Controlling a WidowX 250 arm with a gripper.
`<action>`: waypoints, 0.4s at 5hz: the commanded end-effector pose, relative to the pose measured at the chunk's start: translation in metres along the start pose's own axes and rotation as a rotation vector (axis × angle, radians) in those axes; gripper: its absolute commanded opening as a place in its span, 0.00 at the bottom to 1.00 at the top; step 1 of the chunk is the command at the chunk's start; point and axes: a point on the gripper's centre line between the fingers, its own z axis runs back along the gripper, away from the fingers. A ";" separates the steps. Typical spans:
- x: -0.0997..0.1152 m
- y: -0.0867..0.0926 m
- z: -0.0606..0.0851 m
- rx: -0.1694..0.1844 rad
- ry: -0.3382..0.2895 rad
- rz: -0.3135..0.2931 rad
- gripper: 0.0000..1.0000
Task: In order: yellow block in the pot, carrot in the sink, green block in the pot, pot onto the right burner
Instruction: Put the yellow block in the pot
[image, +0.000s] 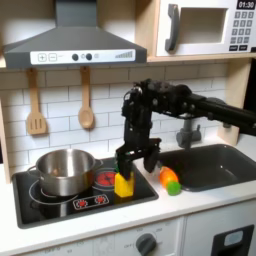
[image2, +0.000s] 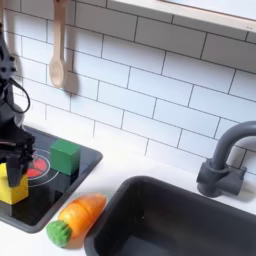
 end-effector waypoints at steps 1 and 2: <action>0.011 0.002 -0.018 -0.001 0.025 0.000 1.00; 0.012 -0.001 -0.027 0.002 0.036 -0.016 1.00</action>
